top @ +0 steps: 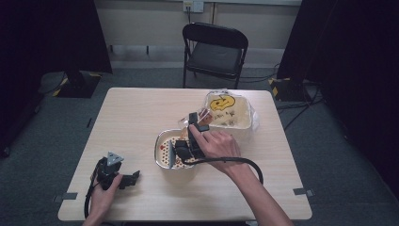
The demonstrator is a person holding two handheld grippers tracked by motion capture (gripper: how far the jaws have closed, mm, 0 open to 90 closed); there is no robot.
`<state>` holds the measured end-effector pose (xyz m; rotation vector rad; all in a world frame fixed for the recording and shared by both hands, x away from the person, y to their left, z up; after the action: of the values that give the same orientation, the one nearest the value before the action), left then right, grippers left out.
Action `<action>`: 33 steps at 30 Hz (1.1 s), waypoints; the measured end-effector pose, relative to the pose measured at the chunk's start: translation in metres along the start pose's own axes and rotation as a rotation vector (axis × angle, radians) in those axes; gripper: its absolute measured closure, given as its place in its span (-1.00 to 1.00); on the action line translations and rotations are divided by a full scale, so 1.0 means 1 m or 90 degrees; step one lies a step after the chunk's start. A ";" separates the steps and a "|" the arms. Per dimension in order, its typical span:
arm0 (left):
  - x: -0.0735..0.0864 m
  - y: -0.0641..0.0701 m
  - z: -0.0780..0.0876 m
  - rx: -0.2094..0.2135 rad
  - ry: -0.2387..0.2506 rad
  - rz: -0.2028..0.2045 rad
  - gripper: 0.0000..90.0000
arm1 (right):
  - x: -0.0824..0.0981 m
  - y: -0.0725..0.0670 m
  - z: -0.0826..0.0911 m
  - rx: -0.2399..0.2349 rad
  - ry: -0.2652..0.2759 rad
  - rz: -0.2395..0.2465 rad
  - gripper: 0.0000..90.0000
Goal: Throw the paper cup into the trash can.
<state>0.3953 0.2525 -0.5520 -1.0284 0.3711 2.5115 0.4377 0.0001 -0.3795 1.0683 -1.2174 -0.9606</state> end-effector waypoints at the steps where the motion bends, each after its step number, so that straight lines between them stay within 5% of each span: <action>1: 0.000 0.000 0.000 0.000 0.001 0.001 -1.00 | 0.001 -0.001 0.000 0.016 -0.007 0.027 0.05; 11: 0.000 0.000 0.000 0.000 0.001 0.001 -1.00 | 0.002 -0.004 0.000 0.048 -0.016 0.112 0.06; 15: 0.000 0.000 0.000 0.000 0.000 0.000 -1.00 | 0.000 -0.003 0.003 0.073 -0.017 0.184 0.06; 19: 0.000 0.000 0.000 0.000 0.000 0.000 -1.00 | -0.001 -0.003 0.004 0.084 -0.020 0.198 0.06; 20: 0.000 0.000 0.000 0.000 0.002 0.000 -1.00 | -0.001 -0.002 0.005 0.096 -0.025 0.233 0.07; 27: 0.000 0.000 0.000 0.000 0.000 0.000 -1.00 | -0.008 0.004 0.009 0.158 -0.036 0.303 0.07; 33: 0.000 0.000 0.000 0.000 0.001 0.001 -1.00 | -0.012 0.006 0.010 0.172 -0.054 0.328 0.07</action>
<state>0.3953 0.2523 -0.5520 -1.0302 0.3730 2.5121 0.4265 0.0115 -0.3764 0.8566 -1.6237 -0.4547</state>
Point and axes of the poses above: each handheld gripper's, and its own axes: z roughly backward along the jaws, x roughly out of its underside, y roughly to its right, the point moved 7 cm from there along -z, roughly forward along the jaws, and after that the axes turned 7 degrees about x, right-handed, at the moved point
